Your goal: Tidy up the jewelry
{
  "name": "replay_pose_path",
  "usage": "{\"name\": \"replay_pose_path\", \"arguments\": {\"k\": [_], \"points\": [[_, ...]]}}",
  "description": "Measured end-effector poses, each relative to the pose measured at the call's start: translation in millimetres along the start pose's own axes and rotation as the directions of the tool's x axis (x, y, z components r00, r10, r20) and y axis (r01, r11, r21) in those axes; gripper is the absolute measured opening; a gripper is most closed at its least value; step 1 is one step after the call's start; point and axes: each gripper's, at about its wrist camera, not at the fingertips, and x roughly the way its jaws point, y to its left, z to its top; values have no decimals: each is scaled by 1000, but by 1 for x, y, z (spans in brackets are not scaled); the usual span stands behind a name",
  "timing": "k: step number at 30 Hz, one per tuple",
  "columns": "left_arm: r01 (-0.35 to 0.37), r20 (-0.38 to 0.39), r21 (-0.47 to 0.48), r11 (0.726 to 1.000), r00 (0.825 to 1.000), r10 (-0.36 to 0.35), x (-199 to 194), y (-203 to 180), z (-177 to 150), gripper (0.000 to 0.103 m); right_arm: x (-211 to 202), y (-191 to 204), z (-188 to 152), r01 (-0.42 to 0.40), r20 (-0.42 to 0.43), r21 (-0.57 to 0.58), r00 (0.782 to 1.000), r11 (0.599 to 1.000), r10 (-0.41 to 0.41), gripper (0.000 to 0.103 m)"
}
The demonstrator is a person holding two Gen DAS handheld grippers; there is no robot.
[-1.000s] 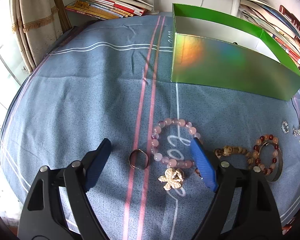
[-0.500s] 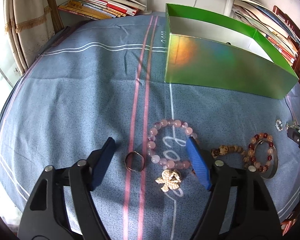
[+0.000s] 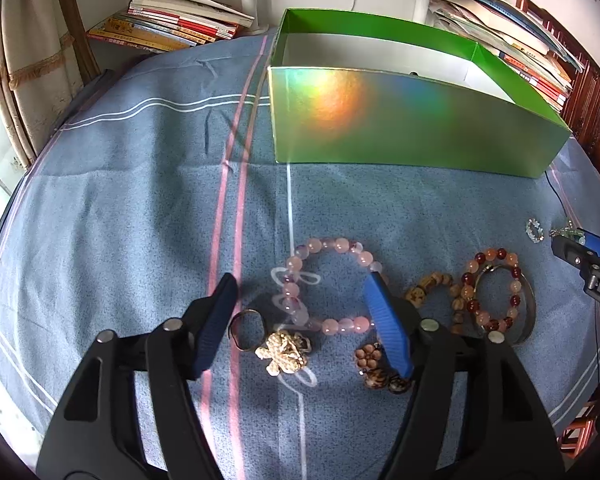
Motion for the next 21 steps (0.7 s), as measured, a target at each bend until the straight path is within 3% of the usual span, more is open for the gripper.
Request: {"name": "replay_pose_path", "arguments": {"k": [6, 19, 21], "points": [[-10, -1, -22, 1000, 1000, 10, 3, 8, 1, 85, 0, 1, -1, 0, 3, -1, 1000, 1000, 0, 55], [-9, 1, -25, 1000, 1000, 9, 6, 13, 2, 93, 1, 2, -1, 3, 13, -1, 1000, 1000, -3, 56], [-18, 2, -38, 999, 1000, 18, 7, 15, 2, 98, 1, 2, -1, 3, 14, -1, 1000, 1000, -3, 56]]}}
